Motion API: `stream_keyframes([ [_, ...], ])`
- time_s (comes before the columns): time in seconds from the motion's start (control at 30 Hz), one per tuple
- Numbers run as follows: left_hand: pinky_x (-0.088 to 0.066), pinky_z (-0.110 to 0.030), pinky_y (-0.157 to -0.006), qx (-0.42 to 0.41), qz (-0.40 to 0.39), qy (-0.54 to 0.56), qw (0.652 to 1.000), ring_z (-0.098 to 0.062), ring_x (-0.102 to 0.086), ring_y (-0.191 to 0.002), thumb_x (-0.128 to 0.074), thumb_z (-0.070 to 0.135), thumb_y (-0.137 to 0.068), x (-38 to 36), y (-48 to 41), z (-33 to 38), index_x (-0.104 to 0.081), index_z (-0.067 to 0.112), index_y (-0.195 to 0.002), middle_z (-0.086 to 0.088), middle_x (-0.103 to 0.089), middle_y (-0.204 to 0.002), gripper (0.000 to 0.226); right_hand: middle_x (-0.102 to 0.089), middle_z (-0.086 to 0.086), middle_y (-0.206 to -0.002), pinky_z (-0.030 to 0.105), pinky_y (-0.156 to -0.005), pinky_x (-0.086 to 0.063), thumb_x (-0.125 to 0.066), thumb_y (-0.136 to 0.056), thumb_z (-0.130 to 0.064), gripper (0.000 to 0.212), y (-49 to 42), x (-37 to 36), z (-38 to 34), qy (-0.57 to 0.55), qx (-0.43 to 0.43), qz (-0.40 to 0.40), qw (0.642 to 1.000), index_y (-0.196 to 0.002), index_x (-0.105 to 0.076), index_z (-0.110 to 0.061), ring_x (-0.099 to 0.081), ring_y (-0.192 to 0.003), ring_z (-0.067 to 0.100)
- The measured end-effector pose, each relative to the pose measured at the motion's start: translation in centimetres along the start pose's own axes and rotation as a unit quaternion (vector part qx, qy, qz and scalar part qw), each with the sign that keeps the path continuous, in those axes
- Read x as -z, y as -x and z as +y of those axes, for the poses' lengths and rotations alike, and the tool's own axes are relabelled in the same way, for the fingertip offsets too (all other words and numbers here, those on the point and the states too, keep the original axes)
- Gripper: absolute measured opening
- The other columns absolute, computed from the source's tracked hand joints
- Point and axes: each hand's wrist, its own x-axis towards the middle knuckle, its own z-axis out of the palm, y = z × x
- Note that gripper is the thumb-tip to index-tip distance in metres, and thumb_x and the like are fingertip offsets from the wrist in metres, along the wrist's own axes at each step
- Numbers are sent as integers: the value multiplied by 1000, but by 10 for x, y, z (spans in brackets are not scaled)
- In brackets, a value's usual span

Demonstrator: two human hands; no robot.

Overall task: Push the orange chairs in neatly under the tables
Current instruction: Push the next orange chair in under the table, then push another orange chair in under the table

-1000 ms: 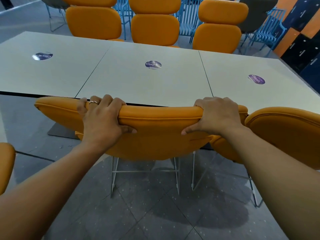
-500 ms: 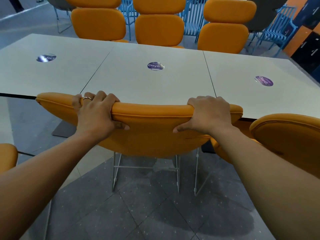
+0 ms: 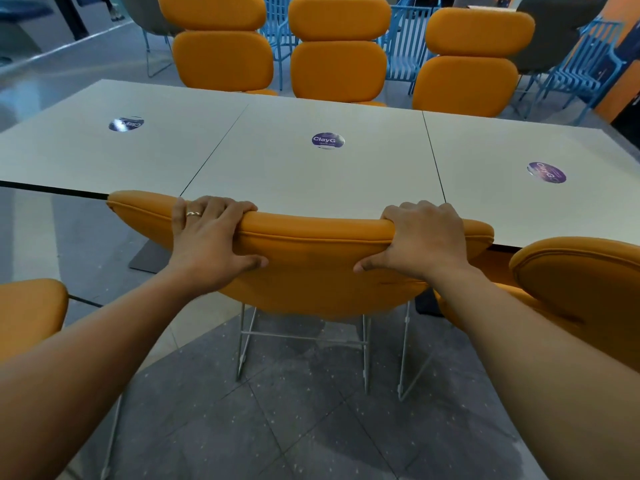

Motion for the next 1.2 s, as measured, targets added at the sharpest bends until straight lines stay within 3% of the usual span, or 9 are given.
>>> stream_keyframes([
  [0.13,3,-53,-118,0,-13,46,999,-26,-14,-146,-62,68,-72,12,16,3,-30,35,-145,1,-30,-151,87,-68,-4,-112,43,-92,-40,-50,-56,-99,93,7,4,-8,-34,-12,-4,999,-121,-63,-34,-59,-106,22],
  [0.27,-15,-56,-117,15,-25,106,994,-25,-13,-147,-69,56,-77,26,31,5,-34,36,-144,4,-28,-155,78,-60,-3,-135,49,-108,-31,-44,-69,-90,87,21,9,-23,-120,-36,-10,992,-136,-54,-35,-50,-127,25],
  [0.37,-22,-57,-114,24,-30,142,989,-25,-21,-144,-69,55,-77,38,44,0,-42,38,-139,5,-33,-152,70,-53,0,-145,51,-115,-26,-57,-83,-72,73,34,15,-39,-149,-45,11,988,-143,-49,-30,-43,-136,26],
  [0.57,-43,-50,-103,62,-45,209,975,-21,-48,-126,-69,53,-79,59,88,-23,-46,34,-136,2,-51,-139,65,-61,-7,-132,43,-106,-41,-64,-92,-51,43,70,32,-96,-259,-29,46,964,-130,-61,-32,-50,-126,17],
  [0.67,-44,-46,-102,84,-43,228,969,-19,-52,-121,-70,47,-81,73,122,-42,-50,30,-132,2,-57,-131,57,-66,-12,-120,45,-98,-52,-64,-93,-48,35,90,32,-129,-307,-3,-33,951,-125,-63,-34,-58,-112,12],
  [0.8,-41,-34,-97,113,-46,231,965,-15,-53,-118,-72,43,-81,90,176,-76,-57,25,-127,3,-59,-125,52,-66,-11,-117,42,-92,-56,-65,-93,-49,33,117,25,-177,-317,22,-144,937,-123,-64,-35,-60,-105,11],
  [1.0,-42,-29,-96,127,-89,226,962,-10,-54,-115,-72,48,-79,114,262,-141,-59,28,-122,5,-61,-122,49,-68,-8,-109,19,-67,-45,-69,-93,-43,35,162,16,-262,-338,44,-232,911,-124,-65,-27,-61,-97,8],
  [1.2,-40,-26,-96,156,-90,226,957,-7,-54,-114,-72,47,-79,138,346,-203,-60,26,-122,6,-62,-121,49,-68,-9,-102,29,-82,-50,-71,-90,-46,36,203,9,-357,-341,63,-245,905,-120,-68,-27,-62,-100,11],
])
